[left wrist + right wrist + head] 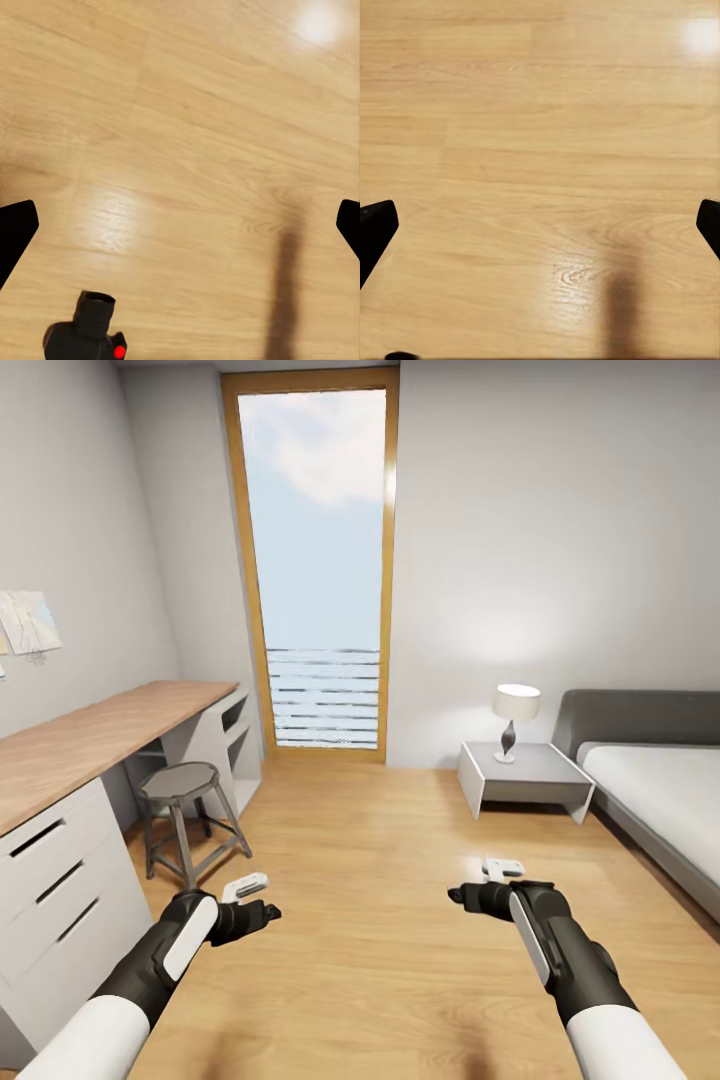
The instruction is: Attach the digital camera to the camera tripod in the bedroom.
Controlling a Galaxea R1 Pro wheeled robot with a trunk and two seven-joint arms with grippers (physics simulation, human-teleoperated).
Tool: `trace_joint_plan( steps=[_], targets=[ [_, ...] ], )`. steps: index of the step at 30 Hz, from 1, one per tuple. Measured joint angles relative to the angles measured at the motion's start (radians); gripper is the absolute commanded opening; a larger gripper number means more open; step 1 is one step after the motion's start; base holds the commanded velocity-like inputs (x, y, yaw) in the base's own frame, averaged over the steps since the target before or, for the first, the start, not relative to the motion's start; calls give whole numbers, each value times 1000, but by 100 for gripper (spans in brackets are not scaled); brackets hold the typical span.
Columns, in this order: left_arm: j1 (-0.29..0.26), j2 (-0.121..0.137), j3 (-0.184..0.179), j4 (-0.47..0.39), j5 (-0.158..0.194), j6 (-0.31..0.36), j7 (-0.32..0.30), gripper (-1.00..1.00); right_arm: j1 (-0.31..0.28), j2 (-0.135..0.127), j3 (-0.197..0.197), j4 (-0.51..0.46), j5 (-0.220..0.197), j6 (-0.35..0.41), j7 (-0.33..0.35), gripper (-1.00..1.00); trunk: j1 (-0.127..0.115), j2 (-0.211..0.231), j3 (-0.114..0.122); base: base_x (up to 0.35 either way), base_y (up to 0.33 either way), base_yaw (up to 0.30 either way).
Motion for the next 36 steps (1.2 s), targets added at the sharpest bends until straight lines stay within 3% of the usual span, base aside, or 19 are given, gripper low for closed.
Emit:
trace_joint_plan(
  steps=[11,36],
  targets=[
    [0,0,-1,44,-2,-43,1,100,0,-8,-4,11,-7,5,6,100,42,-77,-34,0,0,0],
    [0,0,2,53,-3,-48,1,100,0,-10,-3,35,-7,10,10,100,138,-252,-113,0,0,0]
  ],
)
